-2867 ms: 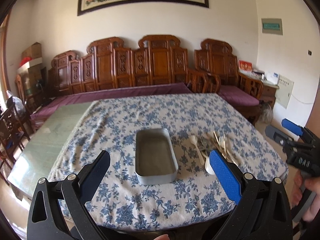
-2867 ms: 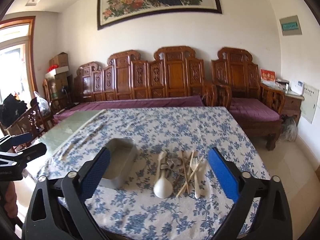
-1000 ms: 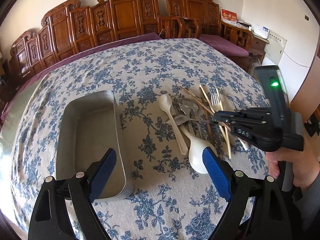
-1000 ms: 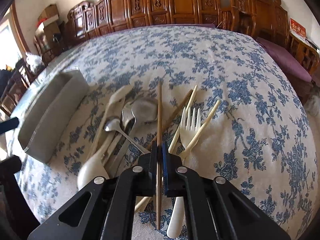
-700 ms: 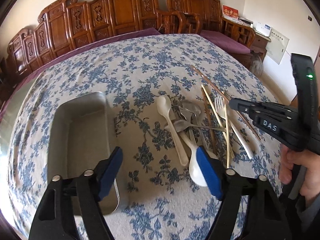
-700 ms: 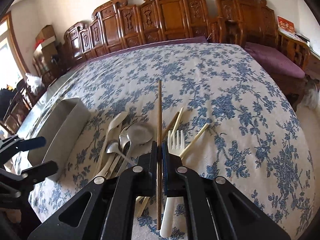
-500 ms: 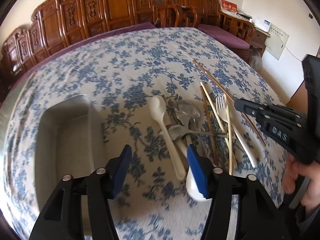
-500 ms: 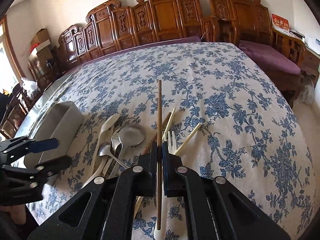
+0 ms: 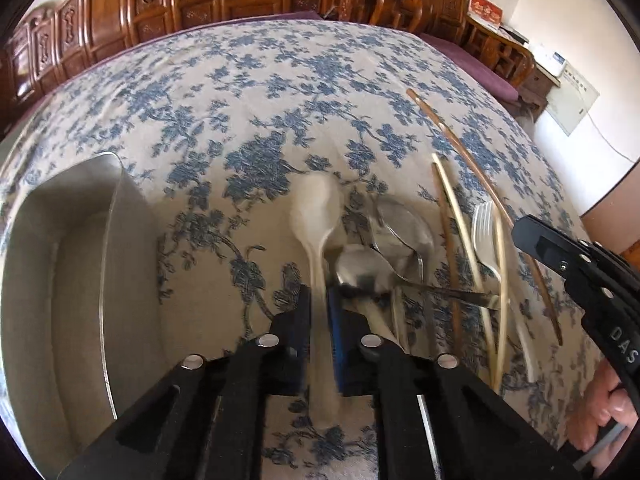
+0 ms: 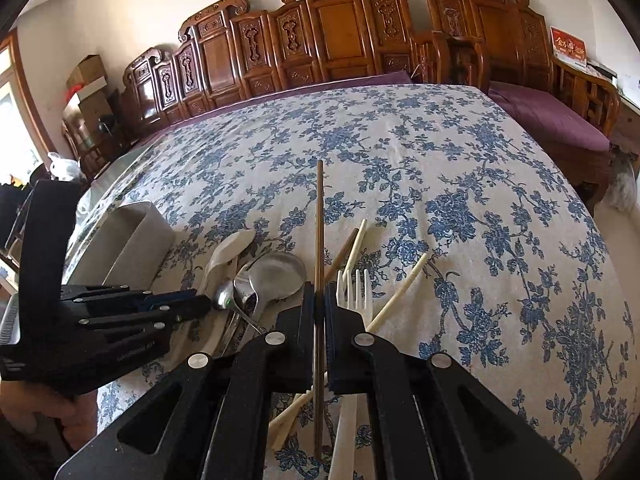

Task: Organize utensils

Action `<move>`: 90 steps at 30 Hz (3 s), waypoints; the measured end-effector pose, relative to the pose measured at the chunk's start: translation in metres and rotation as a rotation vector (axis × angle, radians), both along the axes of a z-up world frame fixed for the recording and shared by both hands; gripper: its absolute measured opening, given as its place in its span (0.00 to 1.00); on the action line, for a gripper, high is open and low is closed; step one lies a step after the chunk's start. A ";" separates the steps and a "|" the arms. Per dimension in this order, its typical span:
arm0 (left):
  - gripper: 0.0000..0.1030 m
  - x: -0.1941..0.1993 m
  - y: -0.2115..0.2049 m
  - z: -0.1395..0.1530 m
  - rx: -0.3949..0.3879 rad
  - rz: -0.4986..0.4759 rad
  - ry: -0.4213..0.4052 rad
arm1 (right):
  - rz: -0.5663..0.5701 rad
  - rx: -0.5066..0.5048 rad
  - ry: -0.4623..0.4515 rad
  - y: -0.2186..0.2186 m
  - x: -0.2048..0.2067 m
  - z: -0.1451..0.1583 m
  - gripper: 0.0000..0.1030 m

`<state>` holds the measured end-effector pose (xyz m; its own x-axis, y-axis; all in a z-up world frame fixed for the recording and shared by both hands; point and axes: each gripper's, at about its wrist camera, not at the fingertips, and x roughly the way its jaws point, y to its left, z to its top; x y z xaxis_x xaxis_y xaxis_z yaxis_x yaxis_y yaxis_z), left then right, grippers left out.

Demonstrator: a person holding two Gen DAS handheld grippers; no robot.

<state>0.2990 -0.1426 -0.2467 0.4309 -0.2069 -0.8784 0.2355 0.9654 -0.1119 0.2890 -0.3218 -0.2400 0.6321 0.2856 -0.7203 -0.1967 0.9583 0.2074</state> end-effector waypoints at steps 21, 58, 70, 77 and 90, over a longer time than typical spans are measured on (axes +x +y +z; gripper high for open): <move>0.07 -0.041 0.044 0.074 0.018 -0.017 -0.198 | 0.081 -0.018 -0.036 0.050 -0.010 0.022 0.06; 0.20 -0.046 0.172 0.058 0.023 0.142 -0.164 | 0.261 0.015 -0.049 0.143 -0.044 0.036 0.06; 0.20 -0.056 0.203 0.091 0.031 0.180 -0.255 | 0.290 0.099 -0.018 0.187 -0.037 0.050 0.06; 0.20 -0.058 0.215 0.094 0.030 0.203 -0.262 | 0.282 0.107 0.028 0.214 -0.021 0.040 0.06; 0.20 -0.057 0.217 0.090 0.039 0.209 -0.255 | 0.279 0.078 0.101 0.237 -0.012 0.005 0.06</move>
